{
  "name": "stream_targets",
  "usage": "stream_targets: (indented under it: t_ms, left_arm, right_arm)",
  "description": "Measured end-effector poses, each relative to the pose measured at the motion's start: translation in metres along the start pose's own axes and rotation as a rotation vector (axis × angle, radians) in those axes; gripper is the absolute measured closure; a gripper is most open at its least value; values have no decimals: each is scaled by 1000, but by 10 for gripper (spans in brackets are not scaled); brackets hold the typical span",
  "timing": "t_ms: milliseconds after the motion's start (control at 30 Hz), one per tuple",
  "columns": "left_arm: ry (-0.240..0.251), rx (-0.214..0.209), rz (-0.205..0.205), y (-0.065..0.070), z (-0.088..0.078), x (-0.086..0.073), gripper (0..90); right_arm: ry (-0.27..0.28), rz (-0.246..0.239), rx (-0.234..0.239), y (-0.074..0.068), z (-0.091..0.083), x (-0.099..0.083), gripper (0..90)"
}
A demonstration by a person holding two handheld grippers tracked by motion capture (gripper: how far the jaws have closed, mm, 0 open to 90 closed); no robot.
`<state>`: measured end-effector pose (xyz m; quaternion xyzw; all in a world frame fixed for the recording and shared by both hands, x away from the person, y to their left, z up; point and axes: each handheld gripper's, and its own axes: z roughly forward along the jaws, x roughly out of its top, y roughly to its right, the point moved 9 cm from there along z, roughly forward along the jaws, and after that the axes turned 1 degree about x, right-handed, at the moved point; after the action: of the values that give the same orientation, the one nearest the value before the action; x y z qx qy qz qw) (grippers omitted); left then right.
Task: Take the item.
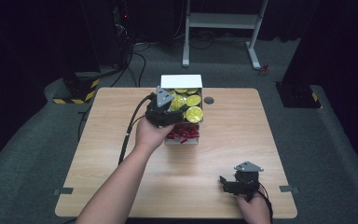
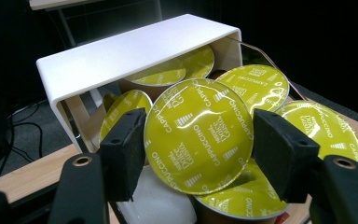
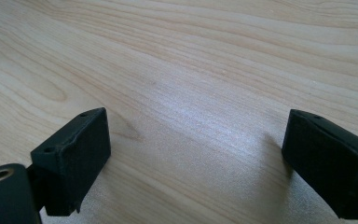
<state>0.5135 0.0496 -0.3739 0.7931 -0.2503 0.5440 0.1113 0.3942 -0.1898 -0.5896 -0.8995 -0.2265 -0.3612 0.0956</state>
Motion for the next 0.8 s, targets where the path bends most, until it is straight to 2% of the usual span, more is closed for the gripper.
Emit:
stream_targets:
  t_ms: [167, 800]
  left_arm:
    - [2, -5, -14, 1, 0, -1, 393]
    - [14, -18, -24, 3, -4, 1, 395]
  right_arm:
    - [0, 0, 0, 0, 0, 0, 78]
    - [0, 0, 0, 0, 0, 0, 78]
